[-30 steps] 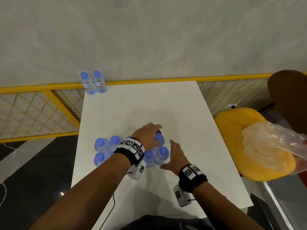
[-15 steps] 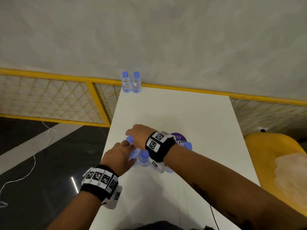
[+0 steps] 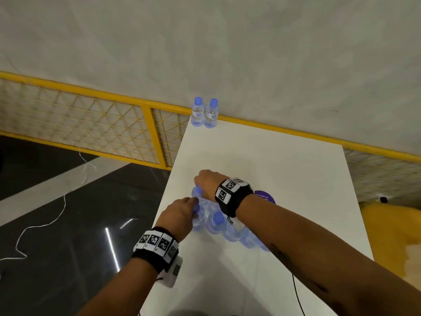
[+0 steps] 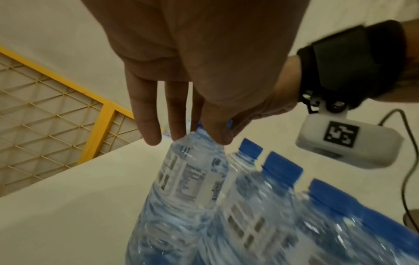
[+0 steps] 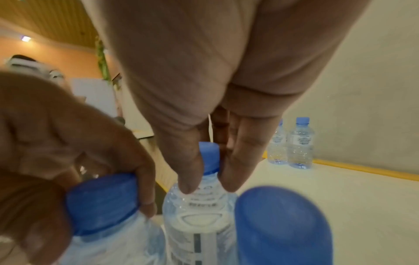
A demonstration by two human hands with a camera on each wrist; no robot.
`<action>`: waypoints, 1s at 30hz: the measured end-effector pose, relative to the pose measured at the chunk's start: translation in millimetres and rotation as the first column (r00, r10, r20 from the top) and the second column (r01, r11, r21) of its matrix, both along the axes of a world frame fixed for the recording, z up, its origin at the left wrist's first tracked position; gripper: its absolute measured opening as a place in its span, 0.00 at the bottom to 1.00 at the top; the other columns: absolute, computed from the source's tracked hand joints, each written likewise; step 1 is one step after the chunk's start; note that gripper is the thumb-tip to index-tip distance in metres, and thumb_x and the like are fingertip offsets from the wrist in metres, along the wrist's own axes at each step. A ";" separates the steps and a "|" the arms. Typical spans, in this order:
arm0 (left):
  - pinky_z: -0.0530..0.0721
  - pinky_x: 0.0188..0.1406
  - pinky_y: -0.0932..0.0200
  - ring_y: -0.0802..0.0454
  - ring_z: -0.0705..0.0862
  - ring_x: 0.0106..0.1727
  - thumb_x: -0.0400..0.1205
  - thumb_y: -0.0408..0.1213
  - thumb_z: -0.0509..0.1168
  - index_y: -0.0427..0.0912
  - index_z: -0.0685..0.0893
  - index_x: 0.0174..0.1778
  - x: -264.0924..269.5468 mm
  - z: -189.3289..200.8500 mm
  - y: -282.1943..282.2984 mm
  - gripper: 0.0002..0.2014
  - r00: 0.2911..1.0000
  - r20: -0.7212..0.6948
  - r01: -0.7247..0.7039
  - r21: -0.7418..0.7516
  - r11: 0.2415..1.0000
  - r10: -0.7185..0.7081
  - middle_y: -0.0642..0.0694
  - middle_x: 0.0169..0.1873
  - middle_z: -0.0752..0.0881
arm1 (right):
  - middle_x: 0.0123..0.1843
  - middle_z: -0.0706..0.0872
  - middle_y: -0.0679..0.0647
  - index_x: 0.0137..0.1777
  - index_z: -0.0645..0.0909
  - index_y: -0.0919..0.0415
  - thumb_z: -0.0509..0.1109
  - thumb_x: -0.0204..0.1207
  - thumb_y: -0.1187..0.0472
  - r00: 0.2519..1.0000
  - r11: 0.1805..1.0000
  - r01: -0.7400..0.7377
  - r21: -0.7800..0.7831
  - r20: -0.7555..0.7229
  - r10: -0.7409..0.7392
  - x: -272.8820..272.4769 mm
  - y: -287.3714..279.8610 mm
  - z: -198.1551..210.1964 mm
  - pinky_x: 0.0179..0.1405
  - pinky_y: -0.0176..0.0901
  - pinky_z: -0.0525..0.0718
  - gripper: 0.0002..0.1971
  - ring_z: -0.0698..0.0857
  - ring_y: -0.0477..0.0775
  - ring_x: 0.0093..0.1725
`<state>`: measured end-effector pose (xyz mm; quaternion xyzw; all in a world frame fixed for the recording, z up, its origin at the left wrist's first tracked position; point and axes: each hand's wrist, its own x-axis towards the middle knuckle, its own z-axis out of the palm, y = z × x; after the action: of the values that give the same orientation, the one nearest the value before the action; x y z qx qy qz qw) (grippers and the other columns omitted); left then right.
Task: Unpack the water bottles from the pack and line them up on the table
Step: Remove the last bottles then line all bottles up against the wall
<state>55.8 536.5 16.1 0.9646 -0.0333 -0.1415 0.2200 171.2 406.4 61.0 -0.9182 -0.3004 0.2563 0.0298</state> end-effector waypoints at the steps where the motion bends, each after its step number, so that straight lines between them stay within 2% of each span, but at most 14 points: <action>1: 0.86 0.49 0.50 0.43 0.87 0.51 0.82 0.40 0.69 0.50 0.81 0.59 5.7 4.4 5.6 0.10 1.000 0.012 -0.024 -0.020 1.000 0.024 0.48 0.52 0.87 | 0.60 0.80 0.62 0.59 0.81 0.63 0.73 0.74 0.63 1.000 1.000 0.011 0.024 0.013 -0.012 6.6 -1.9 4.5 0.47 0.46 0.79 0.14 0.85 0.66 0.55; 3: 0.86 0.47 0.50 0.41 0.87 0.48 0.80 0.37 0.71 0.48 0.83 0.55 23.5 16.1 17.8 0.09 0.997 0.056 -0.056 -0.062 0.997 0.059 0.48 0.50 0.87 | 0.60 0.80 0.62 0.61 0.81 0.61 0.73 0.74 0.60 0.998 0.994 0.053 0.098 0.032 -0.057 24.2 -9.3 17.3 0.52 0.50 0.82 0.16 0.83 0.65 0.56; 5: 0.86 0.49 0.48 0.38 0.87 0.50 0.79 0.35 0.71 0.45 0.84 0.54 52.0 31.5 27.3 0.08 0.994 0.082 -0.072 -0.080 0.994 0.078 0.45 0.50 0.88 | 0.59 0.80 0.60 0.61 0.82 0.58 0.74 0.73 0.57 0.992 0.976 0.104 0.193 0.049 -0.116 48.4 -17.2 31.5 0.54 0.53 0.83 0.17 0.83 0.64 0.55; 9: 0.84 0.59 0.46 0.35 0.85 0.58 0.82 0.34 0.70 0.39 0.85 0.62 135.1 52.5 39.0 0.13 0.987 0.067 -0.144 -0.077 0.987 0.149 0.39 0.57 0.87 | 0.55 0.83 0.58 0.58 0.84 0.58 0.76 0.72 0.53 0.968 0.930 0.209 0.303 0.070 -0.241 108.9 -26.9 47.3 0.51 0.46 0.78 0.17 0.82 0.59 0.53; 13: 0.82 0.57 0.49 0.36 0.85 0.59 0.81 0.36 0.72 0.40 0.85 0.62 218.5 48.8 50.8 0.14 0.984 0.081 -0.156 -0.072 0.985 0.162 0.38 0.57 0.87 | 0.46 0.82 0.55 0.51 0.86 0.60 0.77 0.70 0.54 0.928 0.886 0.328 0.328 0.065 -0.368 167.7 -28.4 37.7 0.44 0.43 0.77 0.13 0.82 0.57 0.45; 18: 0.84 0.55 0.46 0.35 0.86 0.56 0.81 0.37 0.72 0.41 0.85 0.56 301.9 37.7 56.8 0.09 0.983 0.064 -0.169 -0.054 0.984 0.172 0.38 0.54 0.88 | 0.46 0.83 0.54 0.50 0.85 0.60 0.77 0.70 0.57 0.903 0.866 0.391 0.311 0.051 -0.426 228.0 -18.9 6.9 0.42 0.40 0.73 0.11 0.83 0.57 0.44; 21: 0.85 0.58 0.43 0.35 0.85 0.56 0.82 0.37 0.70 0.42 0.85 0.56 335.8 28.2 55.7 0.09 0.987 0.071 -0.145 -0.030 0.989 0.147 0.38 0.54 0.87 | 0.45 0.81 0.55 0.51 0.85 0.62 0.76 0.72 0.58 0.896 0.865 0.408 0.293 0.051 -0.440 253.8 -11.0 -7.6 0.43 0.40 0.73 0.11 0.80 0.56 0.42; 25: 0.83 0.56 0.45 0.36 0.84 0.56 0.81 0.36 0.69 0.42 0.85 0.56 365.0 12.2 54.8 0.09 0.990 0.092 -0.108 -0.012 0.994 0.109 0.39 0.53 0.88 | 0.44 0.80 0.54 0.51 0.84 0.63 0.75 0.73 0.61 0.901 0.872 0.402 0.278 0.045 -0.430 277.2 -2.3 -21.2 0.44 0.39 0.73 0.09 0.79 0.55 0.42; 30: 0.80 0.50 0.49 0.41 0.83 0.50 0.82 0.37 0.69 0.42 0.84 0.57 384.7 4.0 50.5 0.09 0.991 0.059 -0.120 -0.002 0.993 0.120 0.40 0.53 0.88 | 0.46 0.83 0.54 0.51 0.83 0.62 0.73 0.74 0.63 0.897 0.862 0.419 0.286 0.015 -0.441 292.2 4.6 -29.7 0.47 0.42 0.78 0.08 0.84 0.58 0.48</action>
<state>440.5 586.9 20.2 0.9688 0.0185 -0.0995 0.2261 463.3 411.1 31.3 -0.9582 -0.1218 0.1620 0.2018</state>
